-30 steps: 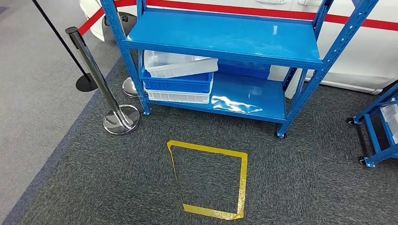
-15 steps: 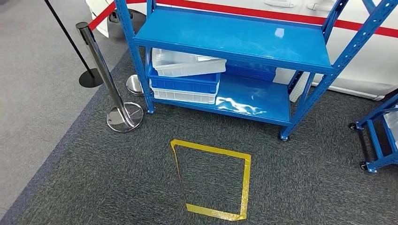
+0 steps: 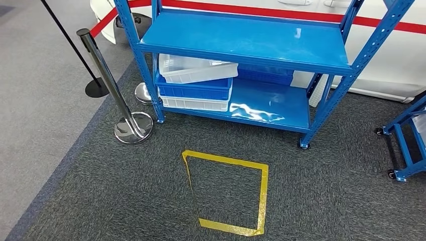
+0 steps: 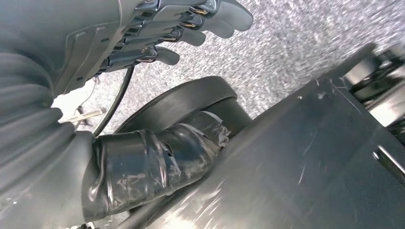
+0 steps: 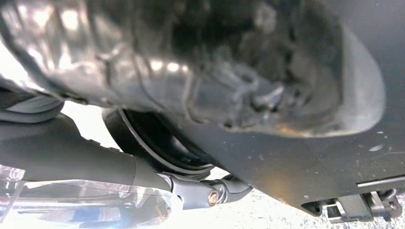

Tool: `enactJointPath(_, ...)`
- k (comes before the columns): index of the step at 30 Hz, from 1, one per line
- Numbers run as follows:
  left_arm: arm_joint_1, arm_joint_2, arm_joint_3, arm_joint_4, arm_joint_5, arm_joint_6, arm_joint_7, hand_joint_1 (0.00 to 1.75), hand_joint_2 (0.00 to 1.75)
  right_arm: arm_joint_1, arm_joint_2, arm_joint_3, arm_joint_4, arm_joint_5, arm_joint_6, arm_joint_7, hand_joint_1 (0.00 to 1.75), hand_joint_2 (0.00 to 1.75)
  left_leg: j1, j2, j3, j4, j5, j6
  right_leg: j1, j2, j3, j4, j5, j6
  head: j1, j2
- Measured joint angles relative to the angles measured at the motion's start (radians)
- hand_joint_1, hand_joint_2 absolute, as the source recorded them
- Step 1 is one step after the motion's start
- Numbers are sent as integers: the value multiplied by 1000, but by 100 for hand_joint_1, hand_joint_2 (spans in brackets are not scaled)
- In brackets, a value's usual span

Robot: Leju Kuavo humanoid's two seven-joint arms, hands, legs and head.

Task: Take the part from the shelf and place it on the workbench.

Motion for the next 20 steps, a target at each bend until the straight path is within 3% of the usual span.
enactJointPath(2,3,0,0,0,0,0,0,0,175,0,0,0,0,0,0,0,0,0,-2,0,45,-101,26,6,3,2,-4,4,-2,11,0,0)
enactJointPath(5,5,0,0,0,0,0,0,0,175,-1,0,0,0,0,0,0,0,0,-3,-2,48,-122,23,24,5,1,-10,6,-2,29,4,0)
enactJointPath(7,5,0,0,0,0,0,0,0,175,-1,-1,0,0,0,0,1,0,0,-1,-1,51,-128,26,37,4,2,-21,37,-25,37,7,0)
enactJointPath(10,6,0,0,0,0,0,0,0,175,-5,-1,0,0,0,-1,0,0,0,-3,4,52,-130,26,50,5,4,-96,209,-114,43,12,0)
enactJointPath(11,6,0,0,0,0,0,0,0,175,-7,-2,0,0,0,-2,0,0,0,-5,5,53,-130,25,51,5,4,-120,264,-132,43,13,0)
enactJointPath(12,6,0,0,0,0,0,0,0,175,-8,-3,0,0,0,-2,0,0,0,-6,4,54,-130,25,52,5,4,-131,290,-132,43,13,0)
enactJointPath(13,6,0,0,0,0,0,0,0,175,-9,-3,0,0,0,-2,0,0,0,-7,2,55,-129,24,52,6,4,-123,276,-112,41,13,0)
enactJointPath(16,5,-1,0,0,0,0,0,0,175,-4,-3,0,0,0,-1,0,0,0,-9,-3,60,-126,21,48,8,5,-38,88,-15,29,13,0)
enactJointPath(18,5,-1,0,0,0,0,0,0,175,-1,-4,0,0,0,0,0,0,0,-12,-4,55,-124,20,41,12,6,-13,19,-1,22,13,0)
enactJointPath(20,5,-2,0,0,0,0,0,0,175,0,-3,0,0,0,0,0,0,0,-13,-3,52,-124,21,34,13,7,-14,14,-5,18,11,0)
